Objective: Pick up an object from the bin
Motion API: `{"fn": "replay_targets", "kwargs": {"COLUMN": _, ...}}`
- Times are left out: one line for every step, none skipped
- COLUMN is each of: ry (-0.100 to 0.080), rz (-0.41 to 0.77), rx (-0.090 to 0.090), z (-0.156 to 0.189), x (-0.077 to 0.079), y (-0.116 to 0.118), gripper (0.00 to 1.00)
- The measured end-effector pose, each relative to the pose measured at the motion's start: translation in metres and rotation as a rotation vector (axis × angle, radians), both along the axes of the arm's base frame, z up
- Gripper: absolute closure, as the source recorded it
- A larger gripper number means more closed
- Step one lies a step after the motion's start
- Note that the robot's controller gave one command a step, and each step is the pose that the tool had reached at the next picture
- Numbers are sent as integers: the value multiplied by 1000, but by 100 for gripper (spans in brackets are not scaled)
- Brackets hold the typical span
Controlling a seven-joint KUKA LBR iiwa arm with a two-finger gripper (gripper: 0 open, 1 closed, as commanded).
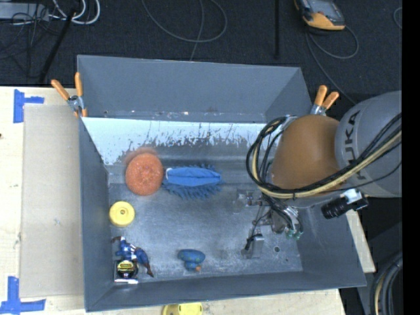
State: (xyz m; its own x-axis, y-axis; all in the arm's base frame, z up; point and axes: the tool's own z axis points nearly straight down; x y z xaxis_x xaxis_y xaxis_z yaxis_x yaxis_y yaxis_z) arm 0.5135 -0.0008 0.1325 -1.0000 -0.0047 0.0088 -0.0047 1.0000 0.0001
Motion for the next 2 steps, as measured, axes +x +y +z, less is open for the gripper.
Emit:
{"fn": "replay_targets", "kwargs": {"ry": -7, "rz": 0, "rx": 0, "z": 4, "x": 2, "y": 0, "gripper": 0}}
{"fn": "replay_targets", "kwargs": {"ry": -13, "rz": 39, "rx": -1, "z": -23, "x": 2, "y": 14, "gripper": 0}}
